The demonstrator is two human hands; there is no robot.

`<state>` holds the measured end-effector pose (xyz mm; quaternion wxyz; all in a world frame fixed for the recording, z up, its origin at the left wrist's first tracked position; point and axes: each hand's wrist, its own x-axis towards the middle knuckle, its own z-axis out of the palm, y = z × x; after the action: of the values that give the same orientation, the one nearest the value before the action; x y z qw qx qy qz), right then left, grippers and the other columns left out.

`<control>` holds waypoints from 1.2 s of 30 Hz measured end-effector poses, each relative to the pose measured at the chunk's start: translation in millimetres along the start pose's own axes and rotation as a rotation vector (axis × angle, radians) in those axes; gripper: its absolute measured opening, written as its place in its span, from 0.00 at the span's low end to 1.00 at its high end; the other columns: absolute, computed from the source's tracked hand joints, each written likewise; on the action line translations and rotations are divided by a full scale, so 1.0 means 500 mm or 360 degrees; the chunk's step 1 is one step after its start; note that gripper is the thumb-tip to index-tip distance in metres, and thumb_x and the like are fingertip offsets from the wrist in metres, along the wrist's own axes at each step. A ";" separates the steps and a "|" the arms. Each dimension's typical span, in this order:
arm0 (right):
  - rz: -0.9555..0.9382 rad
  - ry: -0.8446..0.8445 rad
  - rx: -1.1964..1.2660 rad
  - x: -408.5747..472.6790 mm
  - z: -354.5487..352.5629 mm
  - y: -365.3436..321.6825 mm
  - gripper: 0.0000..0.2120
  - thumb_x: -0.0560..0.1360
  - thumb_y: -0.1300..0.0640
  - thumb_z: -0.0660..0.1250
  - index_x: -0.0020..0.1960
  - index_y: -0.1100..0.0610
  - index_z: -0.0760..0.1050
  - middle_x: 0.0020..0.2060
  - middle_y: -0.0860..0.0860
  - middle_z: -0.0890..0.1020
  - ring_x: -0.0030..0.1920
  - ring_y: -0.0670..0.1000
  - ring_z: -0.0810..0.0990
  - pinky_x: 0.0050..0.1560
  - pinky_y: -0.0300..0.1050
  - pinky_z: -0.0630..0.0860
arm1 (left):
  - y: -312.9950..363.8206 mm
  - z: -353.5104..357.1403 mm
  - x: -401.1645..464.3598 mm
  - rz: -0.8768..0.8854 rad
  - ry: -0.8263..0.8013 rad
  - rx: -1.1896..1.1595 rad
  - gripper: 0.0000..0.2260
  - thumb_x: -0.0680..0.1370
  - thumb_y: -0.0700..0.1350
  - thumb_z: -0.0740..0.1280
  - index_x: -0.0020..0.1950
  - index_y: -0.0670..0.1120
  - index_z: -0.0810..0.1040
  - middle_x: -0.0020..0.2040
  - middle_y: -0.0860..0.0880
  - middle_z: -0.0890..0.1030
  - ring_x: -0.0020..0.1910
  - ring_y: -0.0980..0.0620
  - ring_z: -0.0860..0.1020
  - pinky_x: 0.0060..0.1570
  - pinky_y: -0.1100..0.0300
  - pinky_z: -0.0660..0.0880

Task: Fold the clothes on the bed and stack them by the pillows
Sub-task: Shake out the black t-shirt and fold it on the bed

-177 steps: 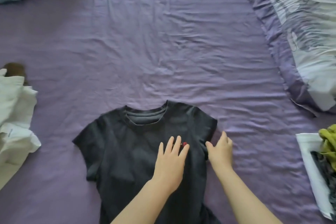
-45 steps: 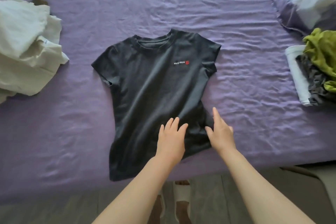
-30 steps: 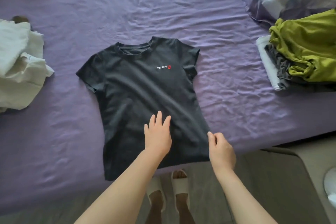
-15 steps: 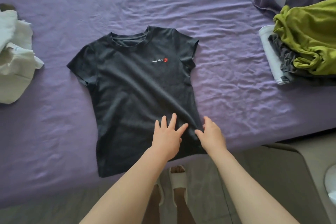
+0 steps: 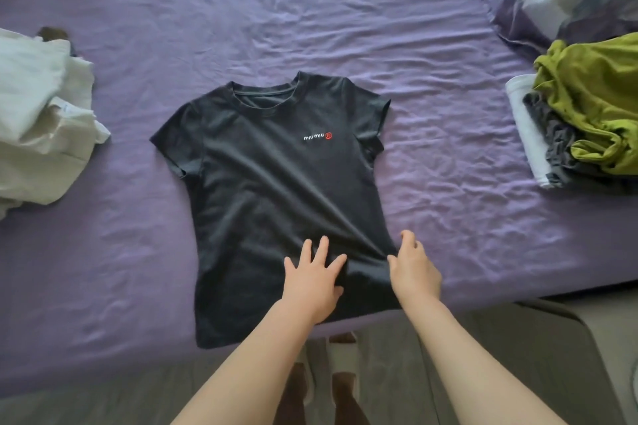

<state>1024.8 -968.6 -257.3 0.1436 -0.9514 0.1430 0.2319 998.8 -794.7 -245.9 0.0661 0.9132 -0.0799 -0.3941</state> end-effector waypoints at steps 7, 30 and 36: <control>-0.0287 0.0130 -0.0224 0.005 0.006 -0.002 0.14 0.75 0.60 0.63 0.59 0.54 0.67 0.59 0.53 0.71 0.53 0.53 0.72 0.45 0.45 0.70 | -0.024 -0.005 0.002 -0.0009 -0.0071 -0.0006 0.28 0.80 0.58 0.56 0.77 0.60 0.46 0.78 0.45 0.37 0.76 0.40 0.38 0.72 0.38 0.52; -0.0843 0.0282 -0.0803 0.467 -0.122 -0.452 0.29 0.78 0.62 0.57 0.76 0.56 0.49 0.76 0.54 0.51 0.75 0.58 0.50 0.69 0.54 0.59 | -0.431 -0.392 0.313 -0.0641 0.0780 0.0045 0.31 0.78 0.39 0.62 0.77 0.45 0.51 0.78 0.44 0.49 0.69 0.44 0.63 0.61 0.52 0.68; -0.0522 0.0381 -0.1070 0.525 -0.118 -0.478 0.35 0.70 0.65 0.66 0.73 0.60 0.56 0.66 0.58 0.68 0.64 0.57 0.69 0.64 0.55 0.64 | -0.490 -0.422 0.388 -0.0741 0.0959 0.0007 0.22 0.80 0.42 0.60 0.73 0.43 0.61 0.66 0.45 0.71 0.66 0.44 0.67 0.63 0.51 0.66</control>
<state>1352.8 -823.1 -284.3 -0.1587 -0.9759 -0.0793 0.1272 1307.0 -581.4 -284.7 -0.0067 0.9820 0.1520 -0.1122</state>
